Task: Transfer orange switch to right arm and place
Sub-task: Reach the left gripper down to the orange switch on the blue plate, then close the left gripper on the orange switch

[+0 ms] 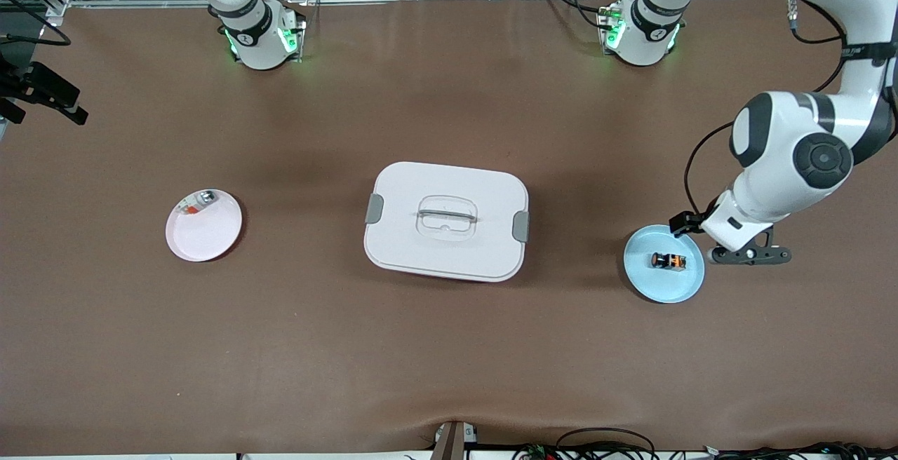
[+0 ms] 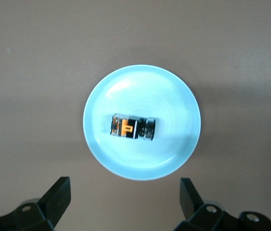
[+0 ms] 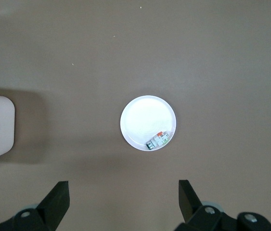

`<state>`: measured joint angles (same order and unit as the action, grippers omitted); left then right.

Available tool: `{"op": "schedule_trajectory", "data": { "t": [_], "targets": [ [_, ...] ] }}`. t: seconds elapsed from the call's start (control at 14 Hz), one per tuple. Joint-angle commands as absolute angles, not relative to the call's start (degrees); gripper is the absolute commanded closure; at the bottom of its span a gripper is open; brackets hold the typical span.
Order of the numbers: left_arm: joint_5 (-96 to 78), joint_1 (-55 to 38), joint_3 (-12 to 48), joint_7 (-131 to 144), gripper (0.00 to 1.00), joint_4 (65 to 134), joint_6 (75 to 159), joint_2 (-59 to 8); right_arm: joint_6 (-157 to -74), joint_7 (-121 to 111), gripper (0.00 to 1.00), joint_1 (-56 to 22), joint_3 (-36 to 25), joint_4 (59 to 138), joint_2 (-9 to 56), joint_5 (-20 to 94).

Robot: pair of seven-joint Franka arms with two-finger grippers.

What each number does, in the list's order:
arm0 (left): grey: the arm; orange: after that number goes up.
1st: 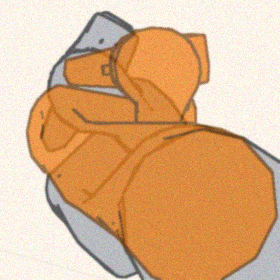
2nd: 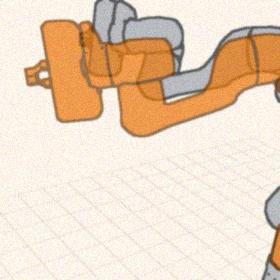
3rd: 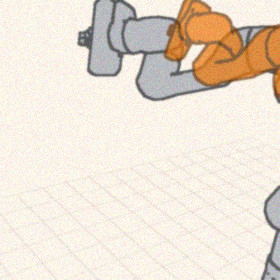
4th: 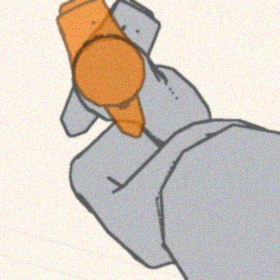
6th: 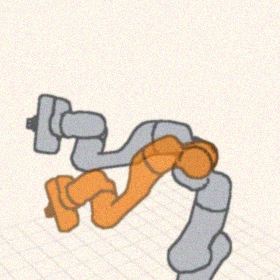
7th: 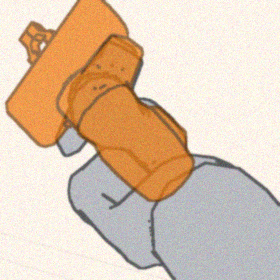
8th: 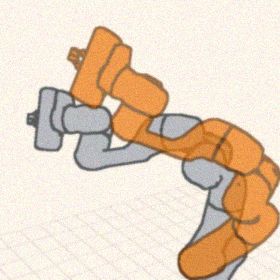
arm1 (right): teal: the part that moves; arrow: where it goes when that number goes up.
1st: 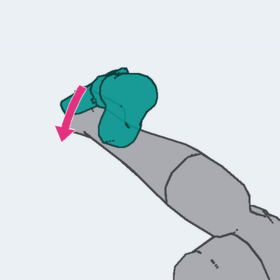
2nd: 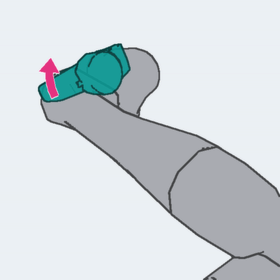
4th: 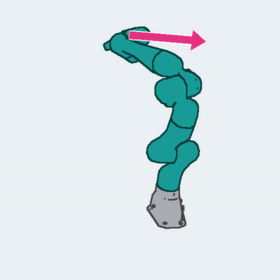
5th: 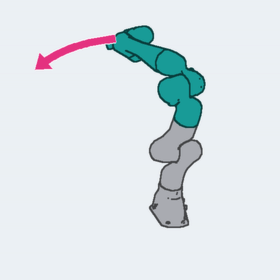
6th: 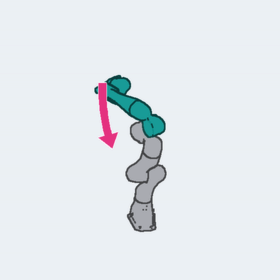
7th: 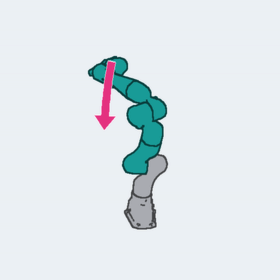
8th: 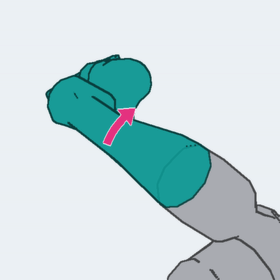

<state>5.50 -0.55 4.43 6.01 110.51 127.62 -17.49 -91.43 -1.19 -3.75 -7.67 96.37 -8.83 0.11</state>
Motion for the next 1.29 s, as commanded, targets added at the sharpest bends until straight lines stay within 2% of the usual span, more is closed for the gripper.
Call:
{"op": "schedule_trajectory", "data": {
  "t": [0.0,0.36,1.21],
  "targets": [
    [6.7,-0.4,4.6,4.8,0.0,110.7,132.9,-20.8,-91.1,-0.7,0.0,-3.3,-7.4,95.1,-8.3,0.1],
    [6.7,-0.3,4.5,2.4,0.0,111.1,141.0,-26.4,-91.1,-0.7,0.0,-3.3,-7.4,95.1,-8.3,0.1],
    [7.6,1.4,4.4,-0.6,0.0,111.1,147.4,-32.4,-91.1,-0.6,0.0,-3.4,-7.4,95.1,-8.1,0.1]
  ]
}}
